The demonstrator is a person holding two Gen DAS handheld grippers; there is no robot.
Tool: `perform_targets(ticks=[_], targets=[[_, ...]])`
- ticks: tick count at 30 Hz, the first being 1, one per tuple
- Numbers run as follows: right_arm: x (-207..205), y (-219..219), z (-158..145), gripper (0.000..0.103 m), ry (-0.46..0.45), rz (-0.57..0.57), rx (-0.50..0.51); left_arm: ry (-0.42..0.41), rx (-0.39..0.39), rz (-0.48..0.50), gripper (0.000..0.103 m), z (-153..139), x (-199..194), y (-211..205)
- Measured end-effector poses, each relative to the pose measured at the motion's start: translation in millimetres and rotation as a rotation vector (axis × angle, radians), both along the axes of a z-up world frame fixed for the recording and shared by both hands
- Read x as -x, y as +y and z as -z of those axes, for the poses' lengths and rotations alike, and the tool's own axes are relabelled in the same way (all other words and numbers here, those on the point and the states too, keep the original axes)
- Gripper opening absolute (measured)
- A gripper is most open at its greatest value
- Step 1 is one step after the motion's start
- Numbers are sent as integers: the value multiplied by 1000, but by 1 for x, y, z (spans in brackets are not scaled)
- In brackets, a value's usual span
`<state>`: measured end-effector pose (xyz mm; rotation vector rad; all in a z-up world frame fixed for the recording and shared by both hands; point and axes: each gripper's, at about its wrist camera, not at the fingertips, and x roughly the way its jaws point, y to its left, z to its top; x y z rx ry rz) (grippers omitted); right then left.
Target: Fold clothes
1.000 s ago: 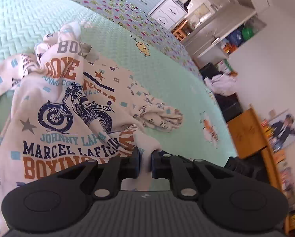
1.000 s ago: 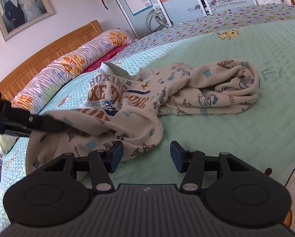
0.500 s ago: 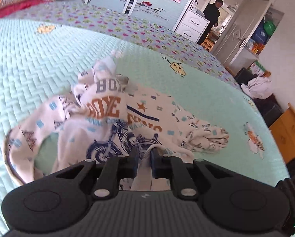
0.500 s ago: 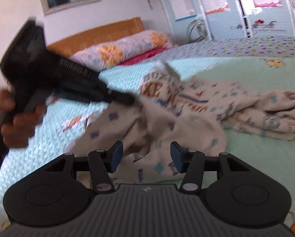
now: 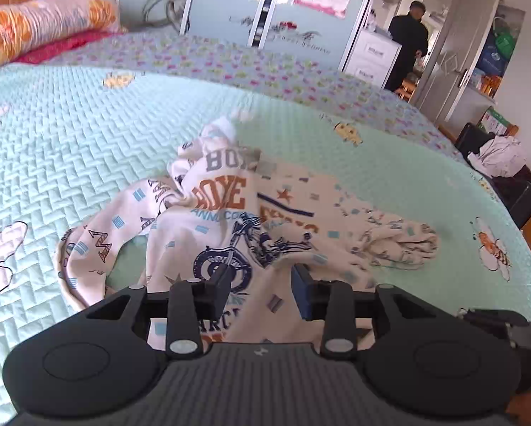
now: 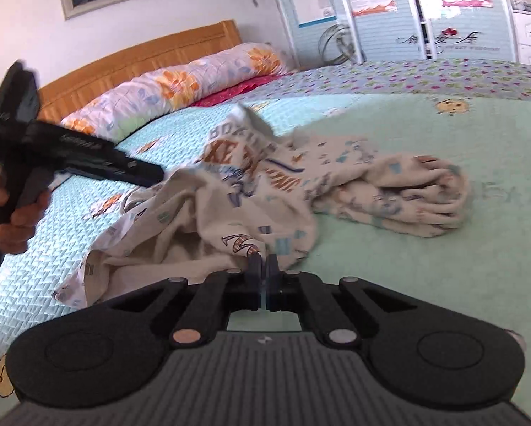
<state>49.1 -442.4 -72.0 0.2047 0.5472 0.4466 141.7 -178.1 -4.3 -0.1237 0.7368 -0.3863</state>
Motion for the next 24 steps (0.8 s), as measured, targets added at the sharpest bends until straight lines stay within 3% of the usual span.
perform_targets(ticks=[3, 6, 9, 11, 12, 13, 16, 19, 20, 21, 22, 23, 24], targets=[[0, -13, 0, 1, -4, 56, -13, 19, 36, 93, 57, 2, 22, -18], [-3, -21, 2, 5, -2, 99, -47, 137, 75, 128, 57, 24, 20, -37], [-2, -26, 1, 7, -22, 125, -65, 238, 146, 77, 57, 47, 7, -43], [-1, -29, -1, 15, -40, 134, -84, 274, 212, 38, 57, 58, -3, -44], [-1, -30, -1, 25, -46, 140, -90, 282, 220, 9, 57, 62, -8, -45], [-1, -30, -2, 29, -50, 143, -93, 292, 222, -23, 58, 67, -13, -46], [-1, -31, -3, 29, -61, 156, -97, 314, 288, -79, 61, 75, -24, -48], [-1, -34, -3, 29, -72, 178, -117, 284, 325, -98, 58, 73, -31, -52], [-1, -36, -3, 29, -77, 192, -125, 272, 326, -83, 50, 70, -30, -54], [-1, -38, -3, 29, -81, 209, -134, 256, 319, -52, 31, 66, -29, -57], [0, -42, -3, 29, -85, 229, -146, 239, 312, -20, 19, 63, -28, -60], [0, -46, -3, 29, -88, 248, -162, 221, 294, 13, 11, 59, -25, -63], [0, -49, -3, 29, -89, 265, -176, 201, 272, 49, 10, 54, -19, -68]])
